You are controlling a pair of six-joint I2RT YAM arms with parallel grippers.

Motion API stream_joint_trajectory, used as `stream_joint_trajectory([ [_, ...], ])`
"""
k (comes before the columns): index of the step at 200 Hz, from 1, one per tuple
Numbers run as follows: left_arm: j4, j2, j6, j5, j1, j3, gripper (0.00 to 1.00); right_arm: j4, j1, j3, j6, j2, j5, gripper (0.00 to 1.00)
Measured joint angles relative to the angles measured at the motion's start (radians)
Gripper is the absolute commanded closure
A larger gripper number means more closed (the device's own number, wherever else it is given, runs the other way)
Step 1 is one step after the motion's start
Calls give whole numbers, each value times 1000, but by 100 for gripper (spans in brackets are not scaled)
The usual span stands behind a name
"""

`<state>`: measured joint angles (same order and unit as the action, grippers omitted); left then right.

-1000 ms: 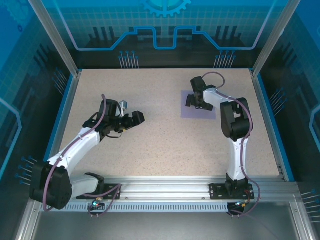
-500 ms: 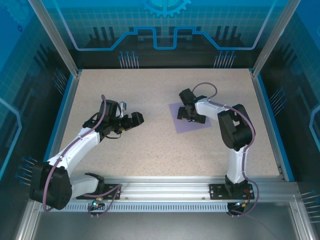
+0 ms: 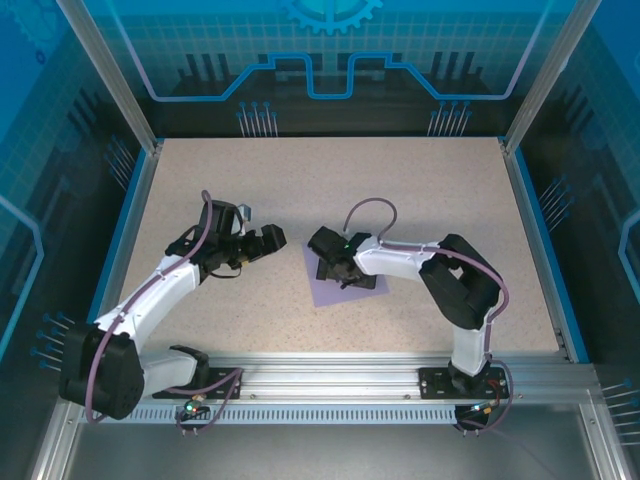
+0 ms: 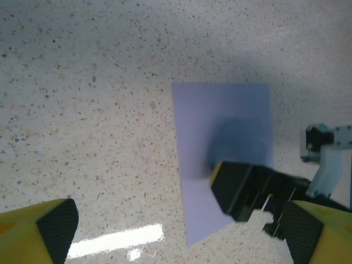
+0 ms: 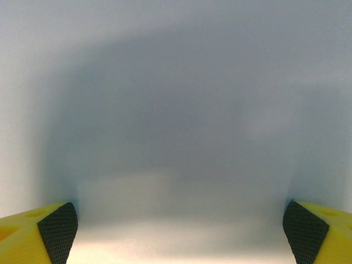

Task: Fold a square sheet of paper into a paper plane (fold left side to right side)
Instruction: Move the square sheet of paper to the center of the table, then pick up the square sheet of paper from the center of the table.

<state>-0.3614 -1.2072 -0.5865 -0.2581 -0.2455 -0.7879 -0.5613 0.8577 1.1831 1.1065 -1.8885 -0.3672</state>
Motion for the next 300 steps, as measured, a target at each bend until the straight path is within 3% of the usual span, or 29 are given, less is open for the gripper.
stream_joint_trajectory([
  [39,13,-66,-47,-42,0,0,6,-7,21,32,-19,11,-10,0],
  [73,84,-143,-105,-112,-6,1,14,-7,16,19,-95,131,-48,0],
  [120,159,-309,-148,-164,-105,-14,25,34,-90,-125,-211,283,-31,0],
  [165,220,-431,-193,-166,-201,-29,29,62,-198,-222,-320,279,70,0],
  [227,236,-479,-202,-155,-235,-40,30,98,-200,-215,-348,175,121,0],
  [300,225,-494,-224,-140,-235,-42,43,83,-183,-187,-338,147,118,0],
])
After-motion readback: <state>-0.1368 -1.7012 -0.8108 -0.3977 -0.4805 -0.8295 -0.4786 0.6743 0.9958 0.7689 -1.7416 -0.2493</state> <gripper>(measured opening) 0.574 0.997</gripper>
